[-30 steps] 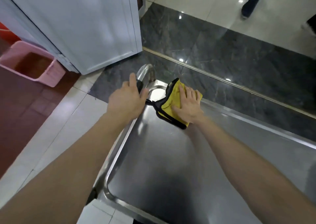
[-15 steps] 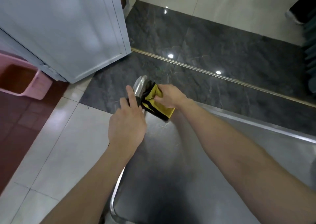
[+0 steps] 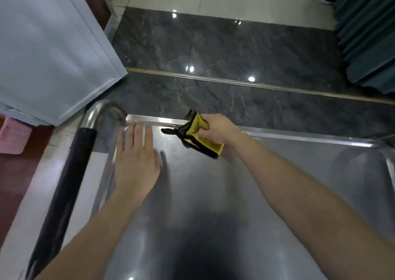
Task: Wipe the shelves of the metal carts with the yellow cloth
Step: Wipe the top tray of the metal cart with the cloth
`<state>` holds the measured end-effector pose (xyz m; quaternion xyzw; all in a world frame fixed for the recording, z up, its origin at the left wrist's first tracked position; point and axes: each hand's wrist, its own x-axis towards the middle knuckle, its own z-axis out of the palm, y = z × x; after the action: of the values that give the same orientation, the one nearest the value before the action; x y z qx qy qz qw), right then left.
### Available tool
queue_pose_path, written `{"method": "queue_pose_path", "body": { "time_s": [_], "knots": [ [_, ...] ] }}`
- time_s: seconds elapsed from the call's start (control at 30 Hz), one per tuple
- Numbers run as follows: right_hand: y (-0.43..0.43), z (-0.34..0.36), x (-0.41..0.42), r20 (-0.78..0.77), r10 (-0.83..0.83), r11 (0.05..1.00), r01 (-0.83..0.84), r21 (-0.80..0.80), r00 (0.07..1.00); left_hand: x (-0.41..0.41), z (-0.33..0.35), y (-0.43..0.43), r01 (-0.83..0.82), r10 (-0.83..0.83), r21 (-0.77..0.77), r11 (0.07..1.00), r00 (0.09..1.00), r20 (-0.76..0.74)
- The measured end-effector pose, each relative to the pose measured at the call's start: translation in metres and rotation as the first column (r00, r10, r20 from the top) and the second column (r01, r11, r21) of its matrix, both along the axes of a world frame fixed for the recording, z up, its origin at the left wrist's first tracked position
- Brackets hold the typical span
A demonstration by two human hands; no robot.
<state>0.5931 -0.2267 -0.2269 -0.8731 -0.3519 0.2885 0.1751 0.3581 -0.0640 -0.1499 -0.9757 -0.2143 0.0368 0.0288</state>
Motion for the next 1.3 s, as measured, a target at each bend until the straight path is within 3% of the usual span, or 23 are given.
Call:
{"method": "queue_pose_path", "body": {
  "time_s": [0.17, 0.33, 0.5, 0.67, 0.73, 0.8, 0.87, 0.97, 1.03, 1.07, 1.17, 1.3],
  "knots": [
    [-0.170, -0.001, 0.041, 0.078, -0.167, 0.986, 0.168, -0.014, 0.983, 0.058, -0.034, -0.124, 0.204, -0.215, -0.112, 0.973, 0.971, -0.107],
    [-0.344, 0.010, 0.075, 0.224, -0.360, 0.929, 0.370, -0.003, 0.906, 0.107, -0.034, -0.240, 0.353, -0.381, -0.190, 0.916, 0.915, -0.133],
    [-0.454, 0.009, 0.099, 0.322, -0.443, 0.875, 0.482, -0.048, 0.837, 0.134, -0.030, -0.311, 0.472, -0.525, -0.259, 0.843, 0.827, -0.201],
    [-0.464, -0.009, 0.093, 0.446, -0.478, 0.833, 0.551, -0.042, 0.757, 0.155, -0.023, -0.349, 0.530, -0.602, -0.294, 0.795, 0.749, -0.278],
    [-0.452, 0.000, 0.061, 0.522, -0.553, 0.778, 0.627, 0.046, 0.649, 0.161, -0.020, -0.361, 0.541, -0.622, -0.312, 0.781, 0.721, -0.305],
    [-0.444, 0.017, 0.014, 0.567, -0.689, 0.652, 0.728, 0.212, 0.452, 0.162, -0.017, -0.371, 0.563, -0.645, -0.318, 0.763, 0.693, -0.321],
    [-0.444, 0.029, -0.032, 0.577, -0.783, 0.463, 0.836, 0.295, 0.231, 0.159, -0.018, -0.379, 0.584, -0.669, -0.327, 0.743, 0.661, -0.341],
    [-0.460, 0.009, -0.058, 0.508, -0.856, 0.210, 0.962, 0.177, 0.093, 0.156, -0.019, -0.383, 0.582, -0.678, -0.349, 0.734, 0.643, -0.356],
    [-0.469, -0.004, -0.039, 0.413, -0.909, 0.093, 0.993, 0.067, 0.058, 0.155, -0.020, -0.383, 0.591, -0.682, -0.341, 0.731, 0.644, -0.346],
    [-0.471, -0.007, -0.024, 0.382, -0.922, 0.083, 0.996, 0.041, 0.061, 0.155, -0.021, -0.383, 0.592, -0.682, -0.339, 0.731, 0.644, -0.345],
    [-0.467, 0.000, 0.027, 0.331, -0.934, 0.148, 0.989, 0.025, 0.131, 0.154, -0.025, -0.385, 0.594, -0.676, -0.322, 0.737, 0.648, -0.351],
    [-0.459, 0.011, 0.054, 0.288, -0.951, 0.125, 0.992, 0.022, 0.113, 0.154, -0.025, -0.386, 0.593, -0.670, -0.311, 0.742, 0.651, -0.357]
  ]
}}
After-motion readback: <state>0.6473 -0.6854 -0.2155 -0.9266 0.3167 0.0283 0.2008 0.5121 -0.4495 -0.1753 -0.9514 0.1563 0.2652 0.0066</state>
